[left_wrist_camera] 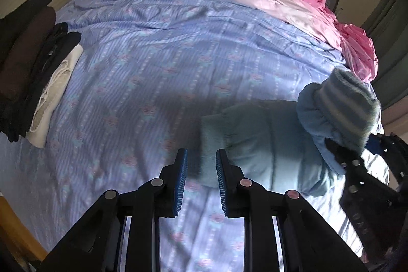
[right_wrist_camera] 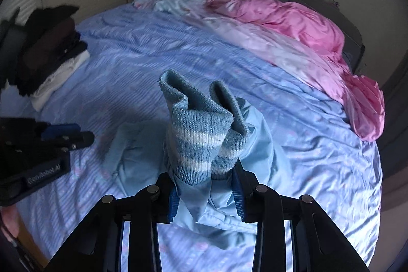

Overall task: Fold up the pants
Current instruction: 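Lift the cuffs with the right tool and fold them over toward the waistband, then lay the cuffs onto the folded pants and open both tools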

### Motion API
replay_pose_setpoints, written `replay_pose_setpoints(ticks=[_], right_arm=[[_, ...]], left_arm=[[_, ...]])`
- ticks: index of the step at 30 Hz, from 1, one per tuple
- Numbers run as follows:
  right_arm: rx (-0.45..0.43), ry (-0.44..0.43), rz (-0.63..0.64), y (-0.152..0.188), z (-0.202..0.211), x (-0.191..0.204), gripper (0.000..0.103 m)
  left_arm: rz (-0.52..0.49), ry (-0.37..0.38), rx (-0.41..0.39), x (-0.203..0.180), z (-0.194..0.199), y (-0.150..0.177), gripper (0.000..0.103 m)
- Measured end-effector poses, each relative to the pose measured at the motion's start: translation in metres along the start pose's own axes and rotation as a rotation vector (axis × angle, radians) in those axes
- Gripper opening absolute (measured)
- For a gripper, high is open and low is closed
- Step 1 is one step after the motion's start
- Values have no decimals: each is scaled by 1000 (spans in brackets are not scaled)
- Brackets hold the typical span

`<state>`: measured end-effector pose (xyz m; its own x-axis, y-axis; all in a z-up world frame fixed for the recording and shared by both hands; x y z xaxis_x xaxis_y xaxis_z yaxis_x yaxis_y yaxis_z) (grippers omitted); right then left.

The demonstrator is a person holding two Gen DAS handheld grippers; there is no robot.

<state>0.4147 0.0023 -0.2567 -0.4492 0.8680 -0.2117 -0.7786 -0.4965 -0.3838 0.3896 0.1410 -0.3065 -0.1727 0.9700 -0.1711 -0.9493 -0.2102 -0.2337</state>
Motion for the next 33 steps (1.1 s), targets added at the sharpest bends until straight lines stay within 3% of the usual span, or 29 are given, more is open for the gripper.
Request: replay_pose_setpoints(ticks=[5,8,10,17,24,27,33], right_arm=[[47,17,40,-3,-24,31,39],[52,35,70,-2,-32,45,47],[47,34,102,-1,-36,56,58],[43,-59,168,7,-41,85,71],[36,-261,129,4,-33,99,75],[26,-307,100,1,-19,93,75],[-48,-387,38,-7,32,75,75]], left_arm=[[6,-4,18,27,-8,1,23],[15,-6,28,40,-11,5,23],[21,-12,34,50,-11,8,23],[39,-31,40,70,-7,15,23],[46,-18,31,69,-1,14,23],[36,6,23,57,7,11,23],[-2,36,-37,26,36,-1,33]])
Point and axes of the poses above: each gripper's, at about its wrist camera, not at the fingertips, and z roughly against the way its jaws point, x to its left, y to its underside, the point moved 10 cm from there along -z, roughly the way its jaws point, and after that the axes turned 9 degrees about x, right-handed, at the moved point
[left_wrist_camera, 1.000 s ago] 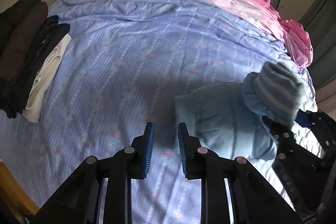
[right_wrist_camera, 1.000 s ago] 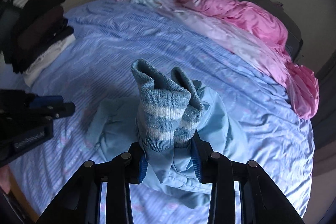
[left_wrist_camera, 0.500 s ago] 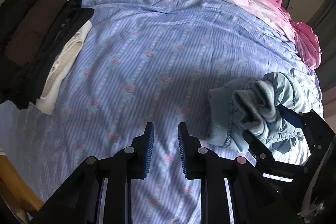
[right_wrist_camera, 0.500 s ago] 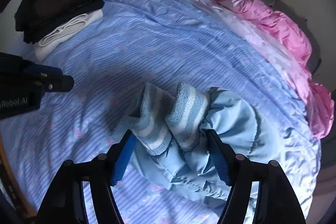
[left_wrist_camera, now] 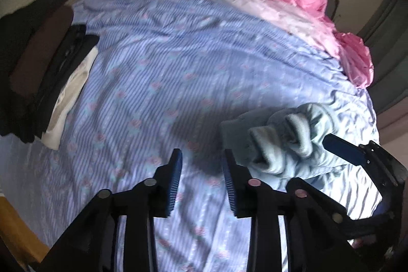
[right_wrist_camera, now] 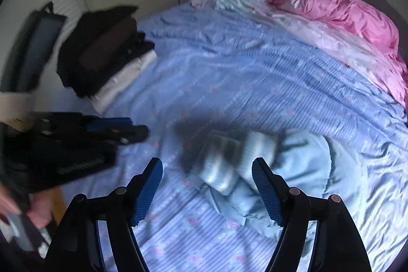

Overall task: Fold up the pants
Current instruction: 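Lay the cuffs onto the folded pants and open both tools, then grasp the folded pants bundle with the left tool while the right tool grasps its other end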

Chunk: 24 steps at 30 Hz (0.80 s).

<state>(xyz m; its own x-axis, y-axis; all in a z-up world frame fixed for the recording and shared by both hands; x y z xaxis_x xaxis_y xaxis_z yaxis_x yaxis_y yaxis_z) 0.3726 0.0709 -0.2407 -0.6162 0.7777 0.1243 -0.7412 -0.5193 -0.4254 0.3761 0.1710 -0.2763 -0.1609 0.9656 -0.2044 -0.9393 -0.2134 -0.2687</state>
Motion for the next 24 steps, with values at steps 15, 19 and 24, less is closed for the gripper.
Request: replay_pose_setpoints(ticks=[15,19,24], right_arm=[[-132,163,-495,62,87,-177,83],[-94,148,-589,85,68,-215,83],[-75,67,-711,103,38,-249,83]], left_arm=[[-43,120,-34,-103,12,9,70],[-50,146,-35,-123,-2,0,63],[82,175,-1,-117,-24,-2,62]])
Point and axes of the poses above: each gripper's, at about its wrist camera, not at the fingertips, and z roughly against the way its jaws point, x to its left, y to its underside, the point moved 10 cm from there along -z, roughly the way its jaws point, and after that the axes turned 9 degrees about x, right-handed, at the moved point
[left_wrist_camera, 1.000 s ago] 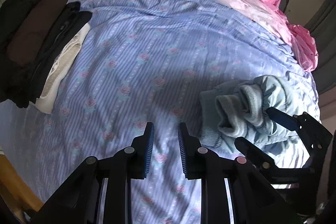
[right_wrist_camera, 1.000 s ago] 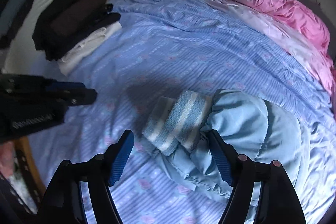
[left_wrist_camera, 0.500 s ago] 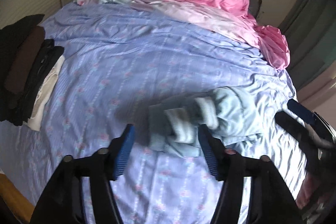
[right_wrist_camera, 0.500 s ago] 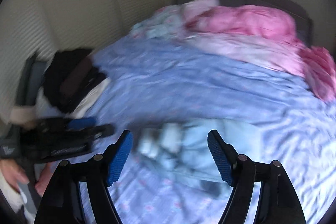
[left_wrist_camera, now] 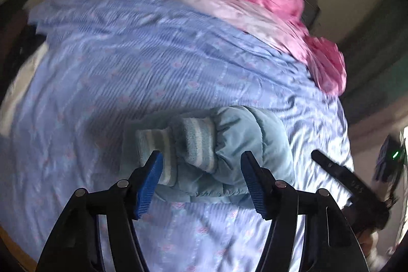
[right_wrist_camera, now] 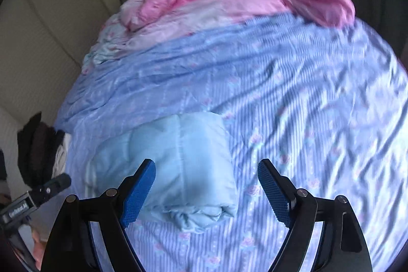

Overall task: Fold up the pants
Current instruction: 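Grasp the folded pants bundle with the left tool while the right tool grasps its other end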

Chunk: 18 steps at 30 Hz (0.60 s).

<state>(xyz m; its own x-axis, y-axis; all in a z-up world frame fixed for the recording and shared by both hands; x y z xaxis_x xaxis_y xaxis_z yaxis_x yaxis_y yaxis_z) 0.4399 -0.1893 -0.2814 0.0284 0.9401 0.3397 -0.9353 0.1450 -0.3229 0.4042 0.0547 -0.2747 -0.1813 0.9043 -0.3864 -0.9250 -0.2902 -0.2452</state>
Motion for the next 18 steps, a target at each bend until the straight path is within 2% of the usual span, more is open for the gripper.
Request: replay_pose_setpoints(ticks=[3,6,11,15,18], right_arm=[[36,-52,-86,1,-23,-14,83],[81,-103,-138,7,-46,-22,83],[162,-178,-172,20,-75,-24,83],[226,-259,-185,30,-87,-13,83],[255,-271,-149,37,-92,-1,83]], left_arm=[[100,15,20,7,-11,5,62],[147,9,36,9,-21,10,62],[188,-10,43,11,-28,15,62],[268,-1,45,22,-29,19,63],[345,-2,41,36,-29,24,65]])
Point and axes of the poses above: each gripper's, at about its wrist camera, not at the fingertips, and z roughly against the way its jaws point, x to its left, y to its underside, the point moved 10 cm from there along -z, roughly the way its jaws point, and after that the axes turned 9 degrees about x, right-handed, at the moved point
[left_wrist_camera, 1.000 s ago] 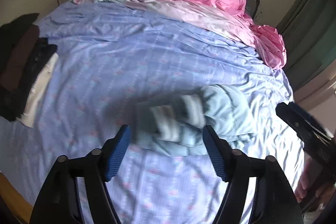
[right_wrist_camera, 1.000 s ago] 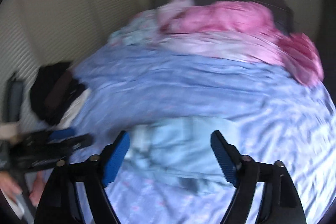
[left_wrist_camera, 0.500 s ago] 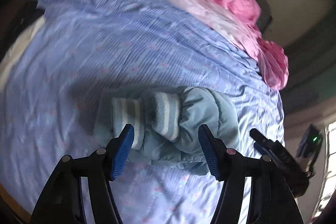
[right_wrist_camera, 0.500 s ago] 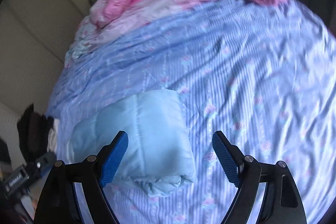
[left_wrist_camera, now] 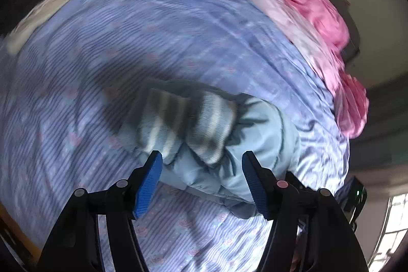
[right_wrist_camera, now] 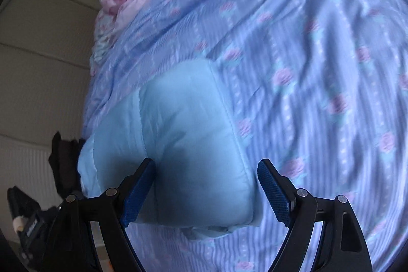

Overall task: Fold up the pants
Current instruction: 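Grasp the folded pants bundle with the left tool while the right tool grasps its other end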

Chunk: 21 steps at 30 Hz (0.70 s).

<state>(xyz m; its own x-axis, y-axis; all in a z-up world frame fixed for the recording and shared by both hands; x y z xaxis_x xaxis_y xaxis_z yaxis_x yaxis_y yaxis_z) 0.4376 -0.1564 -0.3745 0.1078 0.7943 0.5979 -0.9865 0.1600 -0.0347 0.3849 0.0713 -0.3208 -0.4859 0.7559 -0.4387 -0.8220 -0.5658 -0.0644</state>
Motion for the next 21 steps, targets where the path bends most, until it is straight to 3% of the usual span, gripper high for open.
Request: replay_pose_setpoints(ticks=[7,16,21], right_arm=[[35,58,92,4,-16,17,83],[59,99,145,5,-25,21,83],[64,101,133,2,-28,18,83]], left_arm=[[136,25,22,32,-9,3,67],[290,143,87,50,-41,10,81],[285,181,101,44,-47,6,81]])
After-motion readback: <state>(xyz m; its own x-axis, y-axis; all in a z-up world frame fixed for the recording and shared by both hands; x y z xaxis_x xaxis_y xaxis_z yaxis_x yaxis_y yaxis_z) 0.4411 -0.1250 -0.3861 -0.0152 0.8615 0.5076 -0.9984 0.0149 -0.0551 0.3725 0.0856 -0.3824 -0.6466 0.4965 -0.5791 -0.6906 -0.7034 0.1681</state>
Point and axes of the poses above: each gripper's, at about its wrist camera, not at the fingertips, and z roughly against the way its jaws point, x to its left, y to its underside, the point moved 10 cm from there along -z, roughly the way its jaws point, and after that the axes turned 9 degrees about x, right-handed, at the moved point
